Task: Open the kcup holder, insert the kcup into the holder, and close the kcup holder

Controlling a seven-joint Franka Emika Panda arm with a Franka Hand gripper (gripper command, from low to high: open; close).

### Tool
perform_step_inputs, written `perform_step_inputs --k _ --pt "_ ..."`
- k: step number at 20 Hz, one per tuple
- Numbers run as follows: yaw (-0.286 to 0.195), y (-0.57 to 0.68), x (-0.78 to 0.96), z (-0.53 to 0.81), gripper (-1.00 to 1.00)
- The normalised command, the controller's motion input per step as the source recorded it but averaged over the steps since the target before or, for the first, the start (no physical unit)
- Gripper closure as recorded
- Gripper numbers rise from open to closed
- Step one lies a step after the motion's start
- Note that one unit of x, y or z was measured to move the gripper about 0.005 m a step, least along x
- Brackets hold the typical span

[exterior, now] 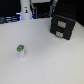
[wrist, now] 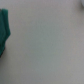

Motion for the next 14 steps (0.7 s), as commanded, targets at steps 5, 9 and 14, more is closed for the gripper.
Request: perform_step_inputs --k 5,9,14 --pt "-0.172 0.67 -0.28 0.14 -1.0" --pt "-0.174 0.68 -0.27 0.16 -1.0" --pt "-0.175 0.68 -0.27 0.08 -1.0"
